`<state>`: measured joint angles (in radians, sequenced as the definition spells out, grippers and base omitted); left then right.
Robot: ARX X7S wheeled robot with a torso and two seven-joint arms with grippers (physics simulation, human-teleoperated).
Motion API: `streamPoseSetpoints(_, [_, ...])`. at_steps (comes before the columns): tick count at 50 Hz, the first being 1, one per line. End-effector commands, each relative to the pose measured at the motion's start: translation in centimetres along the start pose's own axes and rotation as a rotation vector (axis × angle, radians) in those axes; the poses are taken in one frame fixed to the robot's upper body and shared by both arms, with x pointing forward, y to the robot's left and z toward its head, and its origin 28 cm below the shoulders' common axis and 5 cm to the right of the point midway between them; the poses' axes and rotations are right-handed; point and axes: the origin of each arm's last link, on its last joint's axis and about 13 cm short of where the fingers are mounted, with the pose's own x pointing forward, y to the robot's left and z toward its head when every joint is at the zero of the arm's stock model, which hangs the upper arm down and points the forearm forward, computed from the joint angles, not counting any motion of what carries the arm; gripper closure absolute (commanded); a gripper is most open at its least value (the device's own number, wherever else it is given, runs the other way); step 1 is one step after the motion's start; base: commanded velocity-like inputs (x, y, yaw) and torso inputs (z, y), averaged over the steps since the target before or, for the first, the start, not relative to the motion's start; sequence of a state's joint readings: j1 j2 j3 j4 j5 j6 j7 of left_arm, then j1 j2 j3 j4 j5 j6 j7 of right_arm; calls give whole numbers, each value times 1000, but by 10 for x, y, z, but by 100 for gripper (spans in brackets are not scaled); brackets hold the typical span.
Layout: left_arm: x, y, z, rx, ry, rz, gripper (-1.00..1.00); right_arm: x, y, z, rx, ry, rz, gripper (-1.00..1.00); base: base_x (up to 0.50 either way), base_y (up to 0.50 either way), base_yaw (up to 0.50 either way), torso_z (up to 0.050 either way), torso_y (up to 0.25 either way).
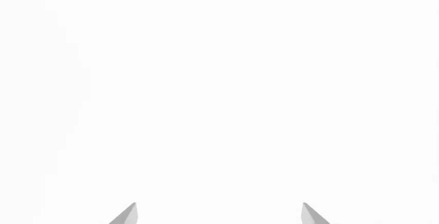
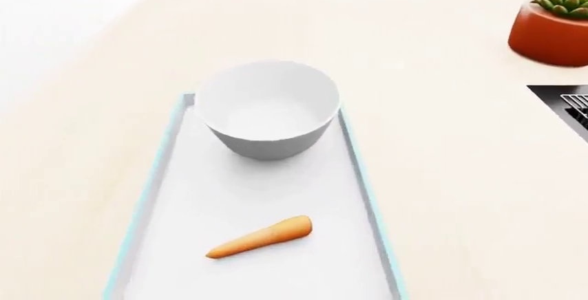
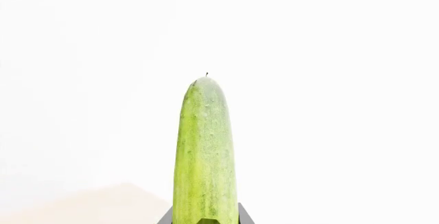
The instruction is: Place the two vegetables and bowl onto the tray for setting up a vegetable dip station.
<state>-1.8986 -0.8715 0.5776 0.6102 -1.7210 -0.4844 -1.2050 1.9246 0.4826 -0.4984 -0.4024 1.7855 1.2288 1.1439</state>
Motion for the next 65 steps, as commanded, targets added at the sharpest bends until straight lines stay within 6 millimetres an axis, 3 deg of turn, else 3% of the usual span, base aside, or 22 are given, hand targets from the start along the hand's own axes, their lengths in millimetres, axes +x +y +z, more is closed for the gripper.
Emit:
streamPoseSetpoints(1, [0,0,1,-1,-5,2,-100,0,0,1,-3,0,-8,100,-254,500,0,0,0])
streamPoseSetpoints(22, [0,0,-1,2,3,-4,-100,0,-2,0,16,-14,-8,100,45,500,0,0,0])
streamPoseSetpoints(31, [0,0,1,3,2,2,-100,-1,2,-8,71,87,51,100,0,0,0,0,0])
streamPoseSetpoints(38, [0,0,-1,6,4,6,-100,-2,1,-1,166,142,152,100,0,0,0,0,0])
streamPoseSetpoints(54, [0,0,-2,7,7,5,-100,-31,4,0,398,381,395,100,0,0,0,0,1])
streamPoseSetpoints(65, [0,-1,-4,10,14,2,-100,-45,6,3,485,502,450,100,0,0,0,0,0])
